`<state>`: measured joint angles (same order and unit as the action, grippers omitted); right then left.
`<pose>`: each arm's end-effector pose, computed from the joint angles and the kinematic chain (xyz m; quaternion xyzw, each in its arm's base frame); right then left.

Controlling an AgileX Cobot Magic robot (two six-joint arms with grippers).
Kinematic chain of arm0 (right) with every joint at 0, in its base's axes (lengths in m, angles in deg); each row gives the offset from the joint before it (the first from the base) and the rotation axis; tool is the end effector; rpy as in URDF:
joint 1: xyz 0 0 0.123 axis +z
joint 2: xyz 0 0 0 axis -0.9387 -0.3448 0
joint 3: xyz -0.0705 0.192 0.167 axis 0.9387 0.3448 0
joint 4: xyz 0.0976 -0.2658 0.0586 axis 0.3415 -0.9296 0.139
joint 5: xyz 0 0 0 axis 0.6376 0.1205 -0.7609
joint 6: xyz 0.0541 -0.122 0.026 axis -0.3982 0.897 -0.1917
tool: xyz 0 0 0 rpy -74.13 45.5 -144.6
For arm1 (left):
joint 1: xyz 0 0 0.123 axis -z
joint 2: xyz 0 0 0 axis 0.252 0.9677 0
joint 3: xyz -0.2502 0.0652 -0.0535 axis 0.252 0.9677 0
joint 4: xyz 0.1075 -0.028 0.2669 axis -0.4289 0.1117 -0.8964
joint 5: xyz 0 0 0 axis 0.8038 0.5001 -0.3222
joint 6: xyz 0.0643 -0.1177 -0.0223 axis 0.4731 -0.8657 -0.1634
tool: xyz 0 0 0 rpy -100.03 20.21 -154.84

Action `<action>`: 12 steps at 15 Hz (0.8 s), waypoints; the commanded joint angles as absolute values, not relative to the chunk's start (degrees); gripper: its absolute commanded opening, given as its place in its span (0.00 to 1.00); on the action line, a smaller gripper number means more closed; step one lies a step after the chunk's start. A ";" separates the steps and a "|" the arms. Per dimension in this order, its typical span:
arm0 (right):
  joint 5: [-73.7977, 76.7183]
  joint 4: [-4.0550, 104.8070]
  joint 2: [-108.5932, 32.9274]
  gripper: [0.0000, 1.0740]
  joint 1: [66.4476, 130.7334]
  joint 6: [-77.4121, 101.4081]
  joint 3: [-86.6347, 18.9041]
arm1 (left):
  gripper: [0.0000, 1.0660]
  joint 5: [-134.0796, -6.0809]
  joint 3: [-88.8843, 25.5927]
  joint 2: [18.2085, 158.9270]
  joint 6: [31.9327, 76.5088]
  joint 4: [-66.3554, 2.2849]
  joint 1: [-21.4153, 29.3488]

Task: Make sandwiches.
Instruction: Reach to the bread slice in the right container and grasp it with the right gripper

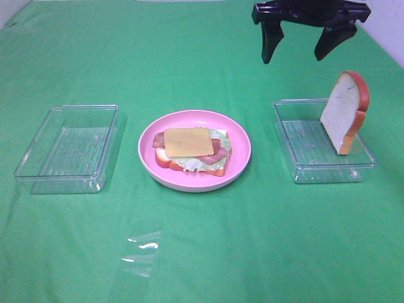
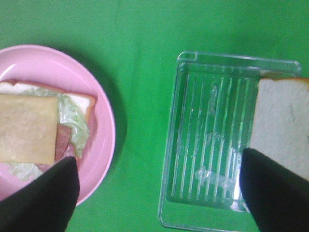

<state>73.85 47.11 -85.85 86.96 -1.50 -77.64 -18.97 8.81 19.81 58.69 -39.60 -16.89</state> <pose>0.4688 0.1373 0.2297 -0.0752 0.9804 0.0147 0.1813 0.0849 -0.0113 0.2800 0.0482 0.8504 -0.0132 0.5238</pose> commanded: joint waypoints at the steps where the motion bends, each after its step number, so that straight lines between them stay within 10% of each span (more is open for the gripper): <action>1: 80.27 45.96 -85.45 0.81 85.81 -1.55 -81.59 | 0.92 -19.49 8.98 18.95 58.29 -39.03 -16.66; 12: 81.47 48.20 -88.71 0.80 71.43 1.14 -82.97 | 0.92 -19.49 8.98 18.95 58.35 -39.08 -16.66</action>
<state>74.43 47.34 -88.37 71.60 0.28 -82.80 -18.97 8.81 19.81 58.69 -39.60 -16.89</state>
